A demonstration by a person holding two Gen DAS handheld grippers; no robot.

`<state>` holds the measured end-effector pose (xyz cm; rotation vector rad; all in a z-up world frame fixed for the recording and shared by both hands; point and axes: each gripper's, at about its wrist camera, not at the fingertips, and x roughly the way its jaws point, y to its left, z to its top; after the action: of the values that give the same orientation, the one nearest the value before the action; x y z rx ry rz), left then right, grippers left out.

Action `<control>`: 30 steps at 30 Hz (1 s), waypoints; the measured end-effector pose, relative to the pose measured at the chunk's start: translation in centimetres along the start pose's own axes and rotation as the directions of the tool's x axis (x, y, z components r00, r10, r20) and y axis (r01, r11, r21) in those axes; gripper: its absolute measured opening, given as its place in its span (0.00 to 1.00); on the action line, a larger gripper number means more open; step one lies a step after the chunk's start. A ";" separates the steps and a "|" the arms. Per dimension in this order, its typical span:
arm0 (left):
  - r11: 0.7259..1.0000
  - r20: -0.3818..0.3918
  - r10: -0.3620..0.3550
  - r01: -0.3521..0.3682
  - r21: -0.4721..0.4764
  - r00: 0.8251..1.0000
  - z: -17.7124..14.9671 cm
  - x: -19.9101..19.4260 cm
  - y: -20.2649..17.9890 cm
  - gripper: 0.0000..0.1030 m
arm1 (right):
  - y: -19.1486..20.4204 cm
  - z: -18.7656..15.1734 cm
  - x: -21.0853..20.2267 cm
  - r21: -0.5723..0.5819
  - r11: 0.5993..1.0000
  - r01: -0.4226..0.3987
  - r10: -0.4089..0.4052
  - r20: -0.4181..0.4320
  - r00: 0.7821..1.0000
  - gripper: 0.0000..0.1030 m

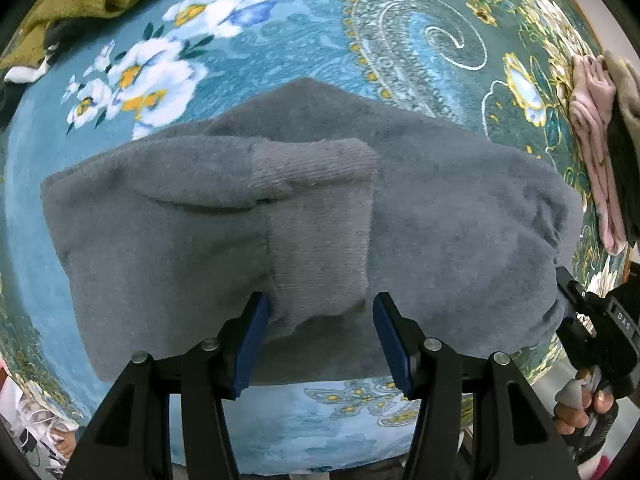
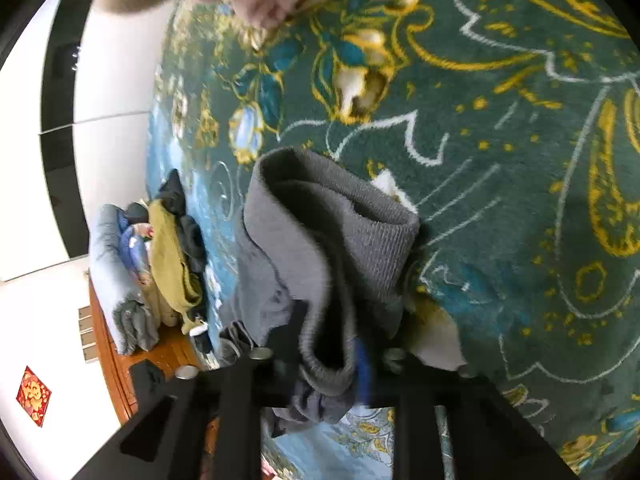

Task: Fold clothes

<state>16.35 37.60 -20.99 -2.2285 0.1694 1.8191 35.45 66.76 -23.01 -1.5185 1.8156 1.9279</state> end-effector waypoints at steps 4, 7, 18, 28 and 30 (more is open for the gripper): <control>1.000 0.011 0.002 -0.002 0.013 1.000 0.7 -0.4 -0.3 0.54 | 4.6 -0.1 -2.4 -0.186 0.973 -0.133 0.137 0.006 0.991 0.12; 1.000 0.009 0.009 -0.009 0.010 1.000 1.0 -0.2 -0.2 0.54 | 5.9 -0.5 -3.3 -0.321 0.939 -0.120 0.128 0.005 0.992 0.10; 1.000 -0.018 0.016 -0.016 -0.001 1.000 0.9 0.5 0.7 0.54 | -0.6 -0.1 -1.7 -0.144 0.989 -0.034 0.023 -0.076 0.997 0.45; 1.000 -0.008 0.019 -0.019 0.016 1.000 0.7 -0.1 1.1 0.54 | 0.9 -0.2 -1.1 -0.115 0.993 -0.029 0.020 -0.073 0.997 0.11; 1.000 -0.007 0.019 -0.019 0.016 1.000 0.7 0.0 1.4 0.54 | 3.8 -0.5 -2.4 -0.208 0.973 -0.097 0.091 -0.039 0.995 0.10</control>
<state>15.33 36.48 -21.24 -2.2307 0.2061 1.8133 34.45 66.57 -18.67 -1.5522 1.7740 2.2163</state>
